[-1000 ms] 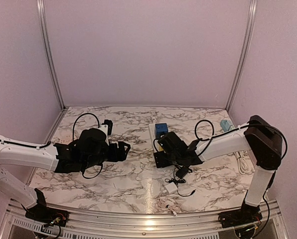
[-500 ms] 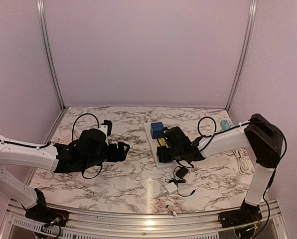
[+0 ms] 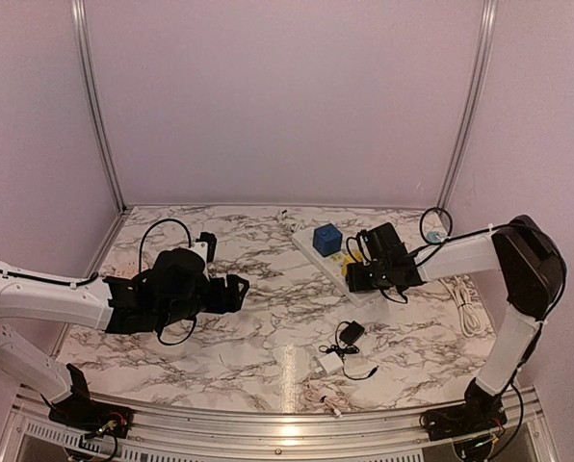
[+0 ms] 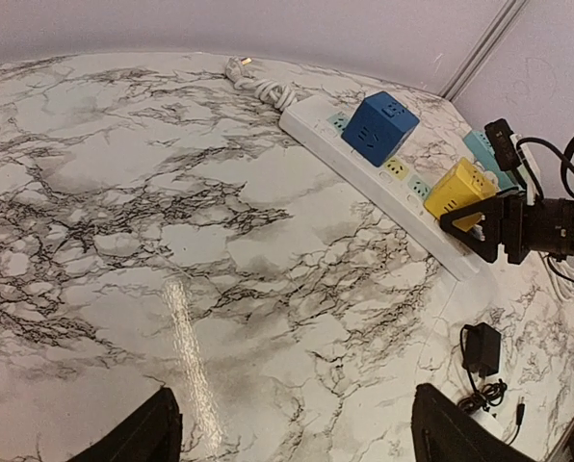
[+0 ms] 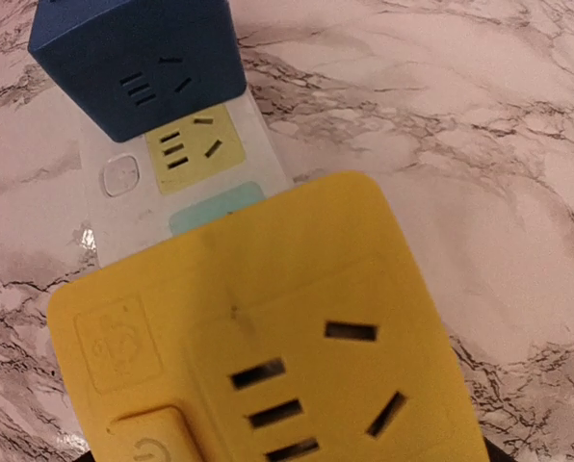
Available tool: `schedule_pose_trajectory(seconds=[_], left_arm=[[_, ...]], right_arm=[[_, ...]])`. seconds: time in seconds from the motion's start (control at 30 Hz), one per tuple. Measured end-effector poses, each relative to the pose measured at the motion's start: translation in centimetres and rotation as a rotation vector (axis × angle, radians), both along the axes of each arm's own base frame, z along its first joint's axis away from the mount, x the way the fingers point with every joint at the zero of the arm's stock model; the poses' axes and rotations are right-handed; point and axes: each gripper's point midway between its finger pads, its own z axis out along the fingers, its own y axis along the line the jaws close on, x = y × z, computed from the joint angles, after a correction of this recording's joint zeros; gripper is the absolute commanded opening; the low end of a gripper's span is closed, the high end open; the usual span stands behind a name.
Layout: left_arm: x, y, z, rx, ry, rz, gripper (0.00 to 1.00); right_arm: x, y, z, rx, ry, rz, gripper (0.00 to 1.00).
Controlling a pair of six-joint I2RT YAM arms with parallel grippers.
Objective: Insert the plug
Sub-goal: Move the socket to the center of the board.
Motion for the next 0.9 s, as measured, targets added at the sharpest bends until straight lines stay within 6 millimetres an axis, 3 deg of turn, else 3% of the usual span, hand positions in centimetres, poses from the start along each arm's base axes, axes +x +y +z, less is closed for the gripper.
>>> schedule_pose_trajectory(seconds=[0.1, 0.4, 0.5, 0.73, 0.9], left_arm=[[0.1, 0.1, 0.0, 0.004, -0.003, 0.001, 0.84], [0.3, -0.2, -0.1, -0.007, -0.001, -0.010, 0.84], [0.4, -0.5, -0.6, -0.006, 0.007, -0.019, 0.84], [0.6, -0.7, -0.4, -0.020, 0.004, -0.030, 0.84], [0.7, -0.6, -0.4, -0.024, 0.002, -0.024, 0.84]], right_arm=[[-0.5, -2.0, 0.0, -0.013, 0.020, -0.023, 0.66], [-4.8, -5.9, -0.1, -0.034, 0.069, -0.082, 0.66], [-5.6, -8.1, -0.1, -0.017, 0.075, -0.130, 0.65], [-6.4, -13.2, -0.2, 0.004, 0.072, -0.294, 0.64], [-6.2, -13.6, -0.3, -0.001, 0.068, -0.318, 0.66]])
